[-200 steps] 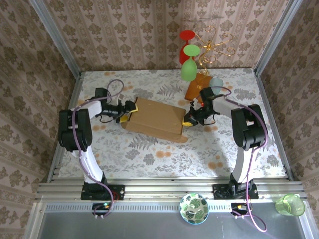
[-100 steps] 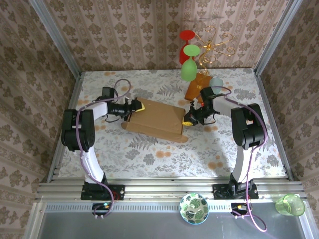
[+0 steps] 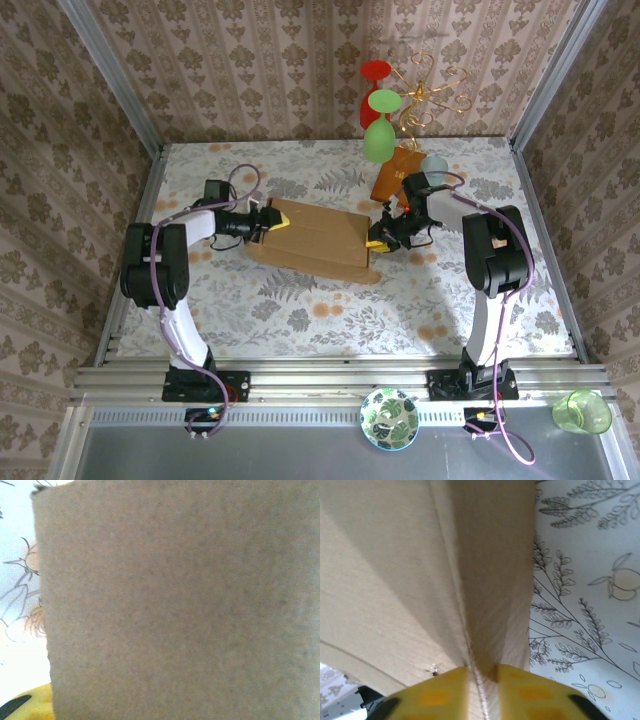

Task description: Fold the paper box

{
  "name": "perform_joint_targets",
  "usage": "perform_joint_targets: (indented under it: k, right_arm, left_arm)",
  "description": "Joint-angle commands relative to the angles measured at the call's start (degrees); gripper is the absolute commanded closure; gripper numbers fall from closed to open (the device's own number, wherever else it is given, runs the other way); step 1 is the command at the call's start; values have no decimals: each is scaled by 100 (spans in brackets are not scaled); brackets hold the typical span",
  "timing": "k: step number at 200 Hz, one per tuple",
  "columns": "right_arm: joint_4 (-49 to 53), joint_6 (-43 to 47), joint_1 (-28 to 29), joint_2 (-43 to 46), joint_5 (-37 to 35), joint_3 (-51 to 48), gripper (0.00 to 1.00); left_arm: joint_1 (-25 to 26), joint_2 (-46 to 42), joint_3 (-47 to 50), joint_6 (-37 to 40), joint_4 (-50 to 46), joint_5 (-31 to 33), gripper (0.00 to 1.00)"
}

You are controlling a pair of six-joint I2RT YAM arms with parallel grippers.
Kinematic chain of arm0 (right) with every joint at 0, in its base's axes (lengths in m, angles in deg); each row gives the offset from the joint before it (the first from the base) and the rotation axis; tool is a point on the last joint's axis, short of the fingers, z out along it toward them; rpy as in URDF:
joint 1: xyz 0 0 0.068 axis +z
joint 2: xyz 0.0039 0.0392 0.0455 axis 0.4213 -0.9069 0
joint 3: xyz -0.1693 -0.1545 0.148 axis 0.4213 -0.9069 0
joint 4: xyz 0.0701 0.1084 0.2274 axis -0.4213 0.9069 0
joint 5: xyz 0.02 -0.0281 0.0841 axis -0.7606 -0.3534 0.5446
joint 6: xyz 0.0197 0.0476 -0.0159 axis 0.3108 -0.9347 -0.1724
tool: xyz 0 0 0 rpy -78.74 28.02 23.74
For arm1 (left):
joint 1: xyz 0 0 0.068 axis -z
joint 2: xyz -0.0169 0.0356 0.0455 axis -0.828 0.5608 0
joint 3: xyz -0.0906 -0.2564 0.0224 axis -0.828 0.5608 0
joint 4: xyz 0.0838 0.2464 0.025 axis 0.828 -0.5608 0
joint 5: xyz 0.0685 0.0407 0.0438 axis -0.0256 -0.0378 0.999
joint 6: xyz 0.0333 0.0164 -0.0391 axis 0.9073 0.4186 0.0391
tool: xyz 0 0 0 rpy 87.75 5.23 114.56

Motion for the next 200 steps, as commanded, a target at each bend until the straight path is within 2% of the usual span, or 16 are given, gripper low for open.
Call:
perform_joint_targets:
  k: [1,18,48,68,87,107,137,152,171,200]
  right_arm:
    - [18,-154,14,54,-466,119,62]
    - [-118,-416,-13,370,-516,91,48]
    - [-754,-1442,-170,1320,-747,-285,35]
    - [-1310,-2500,-295,1989,-1098,-778,30]
    - [-1754,-3125,-312,2576,-1485,-1217,30]
    - [-1841,-2619,-215,3176,-2038,-1364,33]
    - [-1775,-291,406,4049,-3249,-1638,37]
    - [-2150,451,548,4372,-3497,-2106,35]
    - [-2136,78,286,4451,-3762,-2293,22]
    - [-1453,-1189,-168,3792,-2941,-1558,23]
  left_arm:
    - [56,-241,149,-558,102,143,59]
    - [-23,-353,296,-1263,320,107,59]
    - [-267,-761,853,-3123,1238,39,57]
    - [-309,-997,1177,-4397,1790,-4,56]
    - [-278,-1197,1326,-5036,1519,37,57]
    - [-205,-1421,1588,-5718,1700,68,56]
    - [-85,-1604,1899,-6397,1646,39,57]
    - [-31,-1627,2210,-7035,2250,7,57]
    - [17,-1613,2450,-7576,2897,5,57]
    - [138,-1525,2599,-7997,3313,-80,56]
